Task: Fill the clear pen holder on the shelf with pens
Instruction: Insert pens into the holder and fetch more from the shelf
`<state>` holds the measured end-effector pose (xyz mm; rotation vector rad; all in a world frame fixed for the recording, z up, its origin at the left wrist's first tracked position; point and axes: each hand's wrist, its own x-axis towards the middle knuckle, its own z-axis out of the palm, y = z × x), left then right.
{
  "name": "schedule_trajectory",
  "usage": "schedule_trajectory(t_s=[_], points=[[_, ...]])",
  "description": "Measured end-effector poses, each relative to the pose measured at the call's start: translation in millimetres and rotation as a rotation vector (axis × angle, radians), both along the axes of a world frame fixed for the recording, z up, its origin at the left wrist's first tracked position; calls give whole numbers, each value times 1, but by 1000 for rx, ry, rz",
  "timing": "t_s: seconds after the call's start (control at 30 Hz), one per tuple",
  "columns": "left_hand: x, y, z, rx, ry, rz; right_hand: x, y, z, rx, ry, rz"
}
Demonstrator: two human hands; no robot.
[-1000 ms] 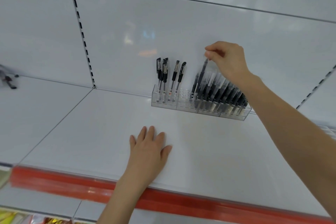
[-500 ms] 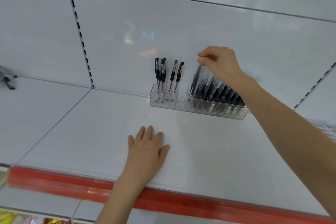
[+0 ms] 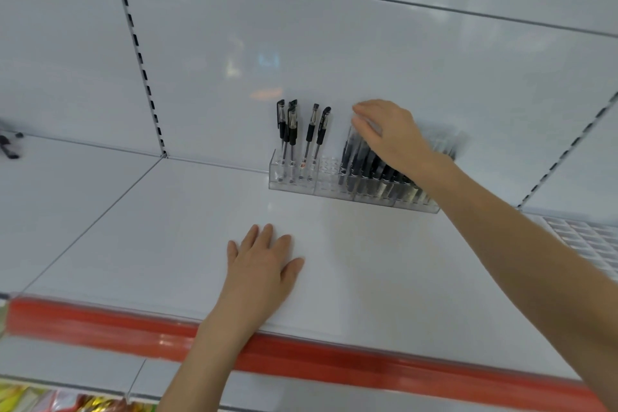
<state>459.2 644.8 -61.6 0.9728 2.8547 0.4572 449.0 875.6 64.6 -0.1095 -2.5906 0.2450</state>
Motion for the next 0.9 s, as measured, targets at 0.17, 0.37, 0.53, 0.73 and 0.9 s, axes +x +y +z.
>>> schedule_trajectory(t_s=[0.17,0.37,0.53,0.73,0.9], points=[[0,-7,14,67,-73,-12,56,-14,19,-208,-5,37],[18,-35,36,216,6,27,103,-55,2,-235,-149,142],[53,-101,32,280,97,268,91,-117,-39,-289,-210,338],[105,-200,-8,226,4,667,76,-207,-73,-468,-303,633],[138,-260,-41,135,-119,888,81,-274,-116,-537,-444,762]])
